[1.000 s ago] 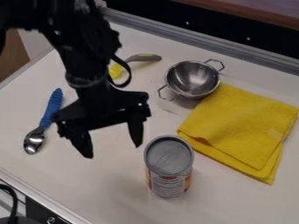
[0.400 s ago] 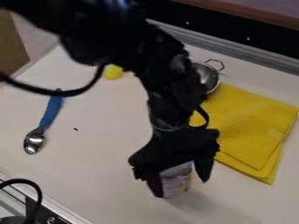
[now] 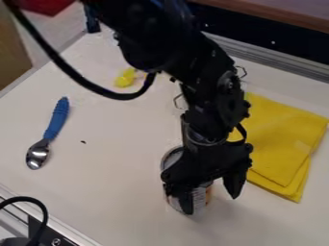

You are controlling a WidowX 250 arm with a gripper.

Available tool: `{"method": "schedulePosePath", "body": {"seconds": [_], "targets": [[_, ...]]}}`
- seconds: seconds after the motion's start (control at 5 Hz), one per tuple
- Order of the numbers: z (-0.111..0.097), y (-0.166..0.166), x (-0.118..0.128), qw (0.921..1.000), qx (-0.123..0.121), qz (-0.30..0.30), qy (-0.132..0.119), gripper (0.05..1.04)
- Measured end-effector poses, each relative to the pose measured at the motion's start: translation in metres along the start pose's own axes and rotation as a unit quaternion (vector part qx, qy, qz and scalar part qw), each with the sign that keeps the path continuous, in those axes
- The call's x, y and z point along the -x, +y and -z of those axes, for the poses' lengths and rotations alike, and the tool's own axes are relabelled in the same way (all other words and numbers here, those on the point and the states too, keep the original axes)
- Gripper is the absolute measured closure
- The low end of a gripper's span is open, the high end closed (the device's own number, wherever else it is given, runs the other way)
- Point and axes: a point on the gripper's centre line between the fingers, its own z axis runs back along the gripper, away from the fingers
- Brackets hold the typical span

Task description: Move the can to the center left side of the table

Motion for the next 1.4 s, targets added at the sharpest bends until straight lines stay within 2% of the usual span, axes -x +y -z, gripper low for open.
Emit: {"method": "schedulePosePath", "body": {"seconds": [0.2,0.4,0.6,1.0,1.2,1.4], "targets": [[-0.002,0.01,-0.018,0.9991,-0.013,-0.038,-0.012,0.084],[-0.009,0.022,-0.046,0.997,-0.021,-0.075,-0.008,0.084],[-0.015,0.031,-0.071,0.9964,-0.027,-0.08,-0.014,0.084],[-0.004,0.046,-0.115,0.9952,-0.068,-0.03,-0.063,0.084],[-0.002,0.053,-0.131,0.9938,-0.069,-0.019,-0.086,0.084],[-0.01,0.056,-0.152,0.9922,-0.062,-0.03,-0.104,0.084]]}}
